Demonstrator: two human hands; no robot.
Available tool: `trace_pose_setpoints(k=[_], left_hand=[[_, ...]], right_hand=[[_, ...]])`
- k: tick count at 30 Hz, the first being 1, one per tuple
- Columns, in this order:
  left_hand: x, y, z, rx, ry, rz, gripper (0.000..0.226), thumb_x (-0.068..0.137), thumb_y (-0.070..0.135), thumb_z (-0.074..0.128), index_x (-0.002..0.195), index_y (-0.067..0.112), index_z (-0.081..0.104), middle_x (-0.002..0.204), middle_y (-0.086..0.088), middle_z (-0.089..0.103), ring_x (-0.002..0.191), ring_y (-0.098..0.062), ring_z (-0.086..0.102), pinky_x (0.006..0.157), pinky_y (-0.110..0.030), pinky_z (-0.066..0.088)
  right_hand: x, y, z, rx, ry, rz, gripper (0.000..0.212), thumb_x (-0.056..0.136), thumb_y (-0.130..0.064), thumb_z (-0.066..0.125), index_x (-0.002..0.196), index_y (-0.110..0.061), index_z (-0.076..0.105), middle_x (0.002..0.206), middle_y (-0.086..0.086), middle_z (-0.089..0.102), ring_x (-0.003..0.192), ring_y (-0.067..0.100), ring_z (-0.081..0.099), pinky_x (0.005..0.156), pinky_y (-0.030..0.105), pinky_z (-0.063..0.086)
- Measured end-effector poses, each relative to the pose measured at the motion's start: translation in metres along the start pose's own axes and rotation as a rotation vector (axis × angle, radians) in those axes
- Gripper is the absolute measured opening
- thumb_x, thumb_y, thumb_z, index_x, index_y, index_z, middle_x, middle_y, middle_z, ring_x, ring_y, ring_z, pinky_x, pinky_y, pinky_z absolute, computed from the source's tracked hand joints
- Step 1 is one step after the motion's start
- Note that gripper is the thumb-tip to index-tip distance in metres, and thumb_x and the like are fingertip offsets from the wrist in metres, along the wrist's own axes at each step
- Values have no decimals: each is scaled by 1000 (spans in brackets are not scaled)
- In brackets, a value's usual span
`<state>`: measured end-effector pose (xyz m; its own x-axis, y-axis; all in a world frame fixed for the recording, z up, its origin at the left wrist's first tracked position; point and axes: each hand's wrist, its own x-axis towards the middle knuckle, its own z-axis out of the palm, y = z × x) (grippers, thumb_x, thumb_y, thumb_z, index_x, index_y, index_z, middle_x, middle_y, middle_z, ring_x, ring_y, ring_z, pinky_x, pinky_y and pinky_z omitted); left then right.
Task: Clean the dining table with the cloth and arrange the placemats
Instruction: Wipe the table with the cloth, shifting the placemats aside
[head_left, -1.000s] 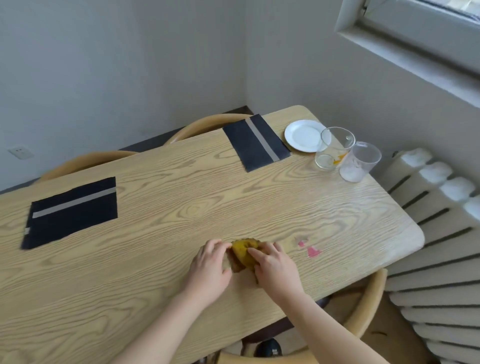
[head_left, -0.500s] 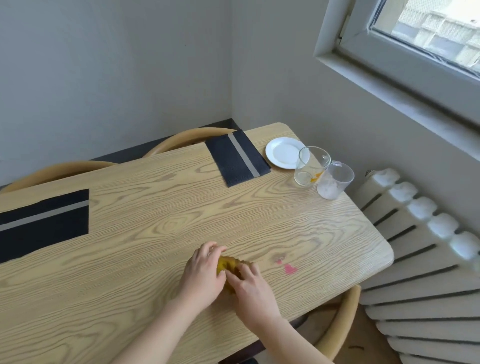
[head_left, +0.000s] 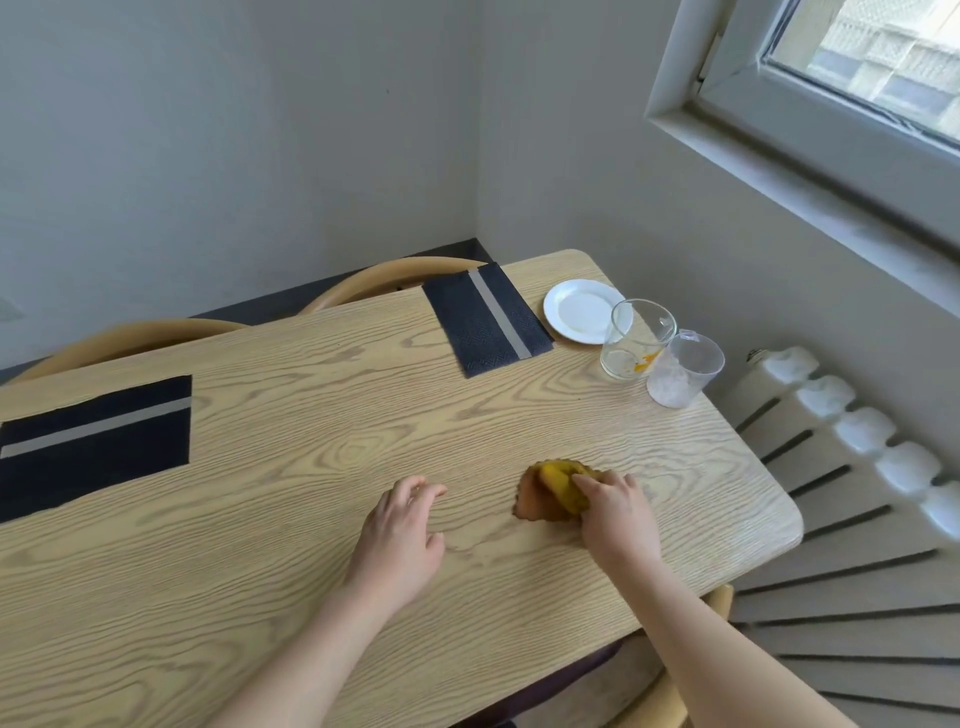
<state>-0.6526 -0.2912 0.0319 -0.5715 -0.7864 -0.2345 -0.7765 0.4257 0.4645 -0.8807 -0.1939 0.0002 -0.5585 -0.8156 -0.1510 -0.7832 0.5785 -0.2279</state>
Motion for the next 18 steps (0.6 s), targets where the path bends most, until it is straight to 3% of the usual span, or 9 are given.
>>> trace_pose_setpoints(k=[3, 5, 7, 9, 14, 18], left_hand=[[2, 4, 4, 1, -11, 2, 51, 92, 21, 53, 139, 26, 36, 149, 4, 25, 137, -15, 27, 112, -30, 24], [4, 10, 7, -9, -14, 7, 50, 91, 20, 53, 139, 26, 37, 148, 3, 26, 136, -17, 28, 112, -31, 24], [7, 15, 10, -22, -5, 13, 50, 90, 20, 54, 137, 26, 39, 147, 4, 28, 136, -17, 28, 112, -31, 25], [10, 18, 11, -13, 1, 20, 50, 90, 20, 54, 137, 26, 39, 146, 5, 29, 136, -16, 28, 112, -31, 25], [15, 19, 10, 1, -11, 10, 51, 91, 21, 53, 139, 26, 36, 149, 4, 25, 137, -15, 26, 113, -32, 25], [15, 22, 13, 8, -18, 14, 52, 92, 20, 54, 140, 26, 35, 150, 4, 24, 138, -14, 27, 113, -31, 26]], right_hand=[[-19, -24, 14, 45, 15, -86, 47, 89, -9, 48, 132, -29, 53, 119, 2, 54, 108, 24, 42, 76, 35, 48], [-40, -48, 29, 87, -15, -237, 45, 86, -11, 54, 128, -29, 56, 112, 4, 56, 105, 27, 47, 74, 36, 50], [-57, -63, 42, 102, -49, -405, 45, 77, -12, 65, 119, -27, 62, 99, 2, 59, 95, 25, 53, 62, 32, 54], [-60, -66, 45, 92, -58, -462, 45, 72, -13, 70, 114, -28, 64, 92, -1, 58, 89, 23, 54, 53, 29, 52], [-22, -11, 22, 80, 23, -275, 40, 87, -16, 56, 125, -30, 58, 114, 0, 57, 102, 24, 46, 74, 37, 51], [-3, 63, 0, 55, 142, 64, 42, 88, -11, 53, 127, -27, 59, 113, 3, 56, 102, 24, 45, 76, 33, 44]])
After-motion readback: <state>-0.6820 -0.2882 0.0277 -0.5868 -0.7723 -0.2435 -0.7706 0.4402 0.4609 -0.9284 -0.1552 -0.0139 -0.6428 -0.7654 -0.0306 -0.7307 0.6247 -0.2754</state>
